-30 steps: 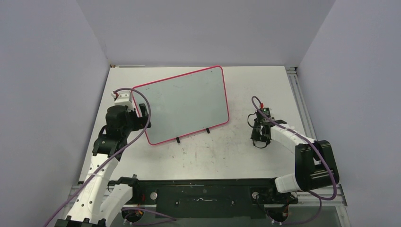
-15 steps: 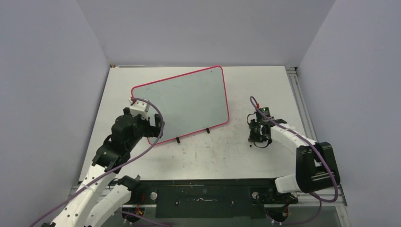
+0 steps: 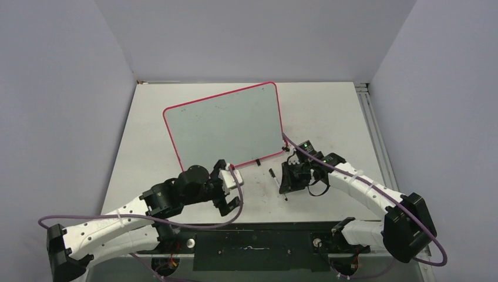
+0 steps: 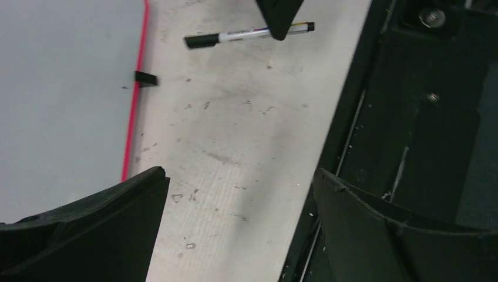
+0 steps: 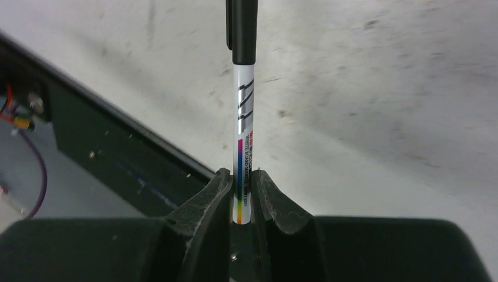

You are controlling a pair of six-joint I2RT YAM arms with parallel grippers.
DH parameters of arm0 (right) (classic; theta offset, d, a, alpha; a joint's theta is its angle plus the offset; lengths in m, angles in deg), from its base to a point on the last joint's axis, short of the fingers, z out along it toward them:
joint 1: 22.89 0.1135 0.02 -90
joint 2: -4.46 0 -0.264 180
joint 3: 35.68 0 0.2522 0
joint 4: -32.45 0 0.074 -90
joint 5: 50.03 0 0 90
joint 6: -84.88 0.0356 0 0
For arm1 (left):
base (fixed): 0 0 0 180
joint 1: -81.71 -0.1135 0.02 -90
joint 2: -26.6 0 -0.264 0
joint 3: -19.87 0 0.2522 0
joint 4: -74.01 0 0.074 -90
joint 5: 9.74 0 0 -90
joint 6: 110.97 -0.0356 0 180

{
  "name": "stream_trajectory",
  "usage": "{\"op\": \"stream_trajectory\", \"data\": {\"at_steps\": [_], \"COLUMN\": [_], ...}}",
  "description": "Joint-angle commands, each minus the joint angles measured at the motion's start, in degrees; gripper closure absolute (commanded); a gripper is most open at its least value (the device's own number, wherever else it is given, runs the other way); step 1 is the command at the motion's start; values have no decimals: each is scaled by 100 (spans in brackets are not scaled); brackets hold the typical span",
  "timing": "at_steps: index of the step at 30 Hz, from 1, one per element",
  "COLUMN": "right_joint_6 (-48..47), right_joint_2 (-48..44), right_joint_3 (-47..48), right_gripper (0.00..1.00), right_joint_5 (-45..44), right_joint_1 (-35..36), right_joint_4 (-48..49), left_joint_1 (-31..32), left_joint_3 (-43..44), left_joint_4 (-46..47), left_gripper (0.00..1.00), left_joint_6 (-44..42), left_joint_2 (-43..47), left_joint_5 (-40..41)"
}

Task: Write a sentence on the whiteboard
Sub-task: Pass from the right arm to the left

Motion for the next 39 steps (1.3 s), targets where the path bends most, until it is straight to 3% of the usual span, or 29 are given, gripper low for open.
{"op": "stream_trajectory", "data": {"at_steps": [1, 8, 13, 16, 21, 32, 35, 39], "right_joint_6": [308, 594, 574, 466, 258, -91, -193, -270], "right_joint_2": [-243, -201, -186, -132, 1, 250, 278, 283], "right_joint_3": [235, 404, 491, 639, 913, 1356, 1467, 1616], "right_gripper": [95, 95, 95, 95, 95, 95, 95, 95], "right_joint_5": [1066, 1609, 2136, 2349, 2518, 2639, 2648, 2487], "right_joint_1": [810, 1990, 2181, 2209, 2300, 2638, 2651, 2651], "right_joint_4": [-162, -92, -45, -174, -413, -913, -1074, -1253], "left_joint_1": [924, 2066, 2642, 2827, 2960, 3191, 3302, 3329], "left_joint_3": [-161, -431, -443, -436, -501, -442, -400, -356], "left_joint_4": [491, 523, 438, 387, 462, 427, 357, 289], "left_gripper": [7, 8, 16, 27, 35, 43, 55, 86], "left_joint_6": [-575, -941, -997, -1005, -1040, -1033, -1012, -914], "left_joint_2": [17, -10, -248, -318, -333, -611, -657, -621], "left_joint_5": [96, 1208, 1416, 1482, 1701, 2211, 2494, 2665]}}
